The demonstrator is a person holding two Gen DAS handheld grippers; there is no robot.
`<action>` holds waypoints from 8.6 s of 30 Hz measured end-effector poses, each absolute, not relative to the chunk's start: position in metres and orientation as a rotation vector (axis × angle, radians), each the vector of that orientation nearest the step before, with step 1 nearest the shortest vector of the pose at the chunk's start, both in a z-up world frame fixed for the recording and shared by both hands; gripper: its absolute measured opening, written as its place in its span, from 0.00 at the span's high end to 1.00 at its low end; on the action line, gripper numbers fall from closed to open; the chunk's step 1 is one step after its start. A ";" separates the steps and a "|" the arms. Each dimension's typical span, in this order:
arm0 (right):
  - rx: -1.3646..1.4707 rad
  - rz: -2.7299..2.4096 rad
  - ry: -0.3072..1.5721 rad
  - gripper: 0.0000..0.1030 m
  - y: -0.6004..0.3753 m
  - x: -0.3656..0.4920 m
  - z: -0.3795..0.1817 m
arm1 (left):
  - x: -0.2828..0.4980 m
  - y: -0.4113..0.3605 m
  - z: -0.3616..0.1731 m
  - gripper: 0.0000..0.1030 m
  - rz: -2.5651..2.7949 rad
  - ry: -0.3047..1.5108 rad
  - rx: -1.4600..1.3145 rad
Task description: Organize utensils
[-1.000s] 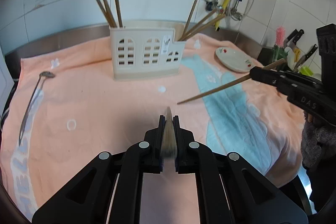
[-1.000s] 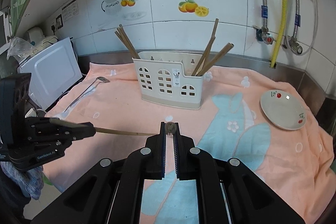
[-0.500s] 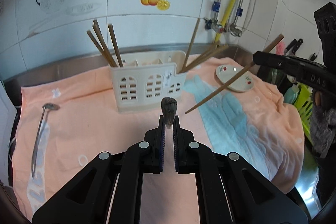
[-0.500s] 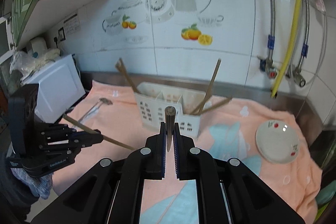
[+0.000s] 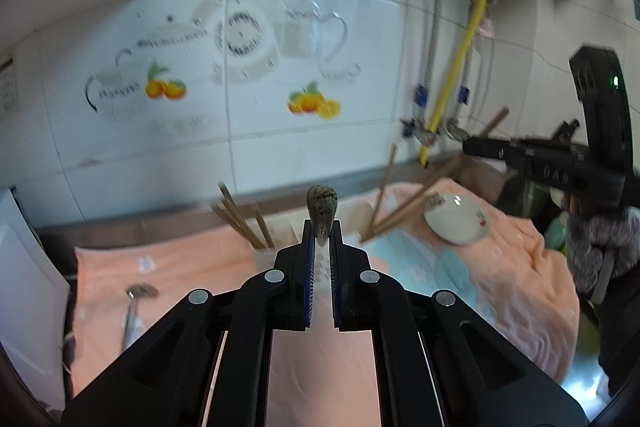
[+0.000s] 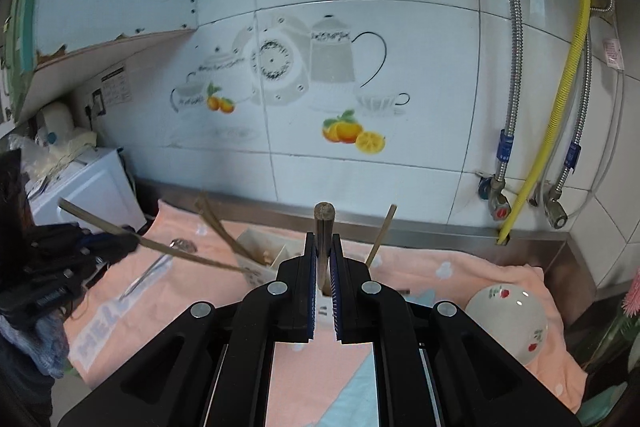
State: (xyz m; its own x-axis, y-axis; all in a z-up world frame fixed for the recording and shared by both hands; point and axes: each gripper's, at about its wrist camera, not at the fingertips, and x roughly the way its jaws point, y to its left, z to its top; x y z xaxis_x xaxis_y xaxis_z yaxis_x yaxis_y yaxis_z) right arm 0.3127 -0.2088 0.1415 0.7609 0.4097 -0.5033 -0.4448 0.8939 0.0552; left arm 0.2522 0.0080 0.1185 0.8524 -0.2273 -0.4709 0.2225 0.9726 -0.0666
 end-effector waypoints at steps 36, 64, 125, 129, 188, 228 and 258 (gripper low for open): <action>-0.086 0.438 0.723 0.94 -0.183 0.386 0.073 | 0.368 0.015 0.057 0.94 -0.156 0.764 -0.007; -0.073 0.427 0.724 0.84 -0.186 0.388 0.068 | 0.363 0.015 0.062 0.68 -0.144 0.748 -0.018; -0.129 0.333 0.498 0.08 -0.221 0.179 0.044 | 0.152 0.032 0.049 0.05 -0.059 0.517 -0.037; -0.135 0.320 0.489 0.07 -0.219 0.169 0.041 | 0.143 0.031 0.045 0.05 -0.054 0.507 -0.034; -0.062 0.318 0.528 0.07 -0.223 0.144 0.015 | 0.113 0.024 0.016 0.05 -0.057 0.520 -0.072; -0.060 0.331 0.540 0.07 -0.221 0.143 0.014 | 0.114 0.020 0.014 0.05 -0.066 0.530 -0.069; -0.062 0.335 0.539 0.07 -0.221 0.142 0.017 | 0.110 0.017 0.017 0.05 -0.079 0.514 -0.062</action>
